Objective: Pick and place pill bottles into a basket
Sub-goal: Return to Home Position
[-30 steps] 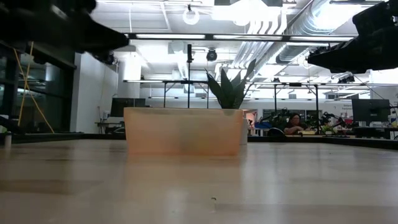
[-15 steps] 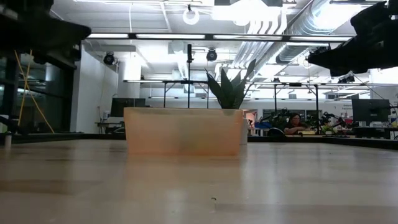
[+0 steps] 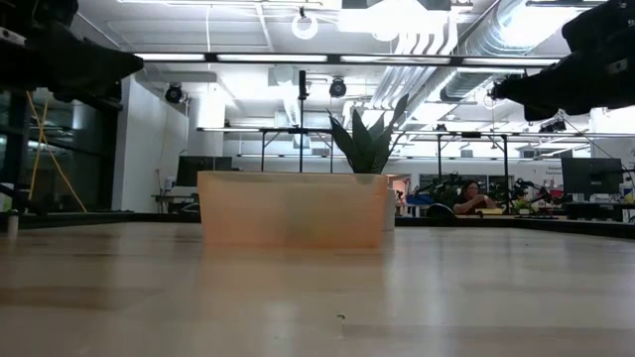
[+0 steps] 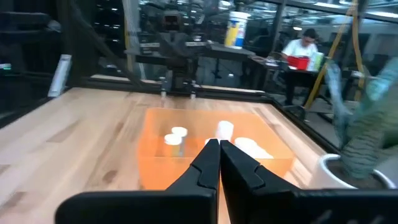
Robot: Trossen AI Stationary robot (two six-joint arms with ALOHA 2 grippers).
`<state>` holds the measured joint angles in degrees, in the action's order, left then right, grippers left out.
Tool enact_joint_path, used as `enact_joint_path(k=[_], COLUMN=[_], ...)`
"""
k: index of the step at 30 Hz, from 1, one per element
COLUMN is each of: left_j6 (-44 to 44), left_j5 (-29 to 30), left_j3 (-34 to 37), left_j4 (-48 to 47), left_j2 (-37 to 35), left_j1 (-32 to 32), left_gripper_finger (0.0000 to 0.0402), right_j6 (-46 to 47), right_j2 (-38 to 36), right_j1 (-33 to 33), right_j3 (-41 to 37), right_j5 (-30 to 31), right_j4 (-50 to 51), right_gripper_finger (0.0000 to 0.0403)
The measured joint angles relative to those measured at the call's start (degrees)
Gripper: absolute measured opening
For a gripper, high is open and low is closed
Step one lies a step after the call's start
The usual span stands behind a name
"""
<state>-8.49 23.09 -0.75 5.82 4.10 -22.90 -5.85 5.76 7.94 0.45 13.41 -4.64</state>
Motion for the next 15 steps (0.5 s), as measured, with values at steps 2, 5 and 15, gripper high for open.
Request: enact_joint_path(k=[2,5,15], left_j6=[-0.55,-3.1,-0.79], left_j5=[2.14,3.07,-8.02], left_j3=[0.0,0.0,0.02], left_j4=[0.43,2.0,1.77], left_j2=[0.02,-0.02,0.01], left_j1=[0.0,0.04,15.28], left_gripper_finger=[0.0044,0.002,0.0024], right_j6=[-0.39,-0.94,-2.37], right_j2=[0.0,0.0,0.0], right_j1=[0.0,0.02,0.0], right_j3=[0.0,0.0,0.0], right_j5=[-1.45,-1.02,-1.53], right_j4=[-0.18,-0.4,-1.78], right_gripper_finger=[0.0004,0.0002,0.0002])
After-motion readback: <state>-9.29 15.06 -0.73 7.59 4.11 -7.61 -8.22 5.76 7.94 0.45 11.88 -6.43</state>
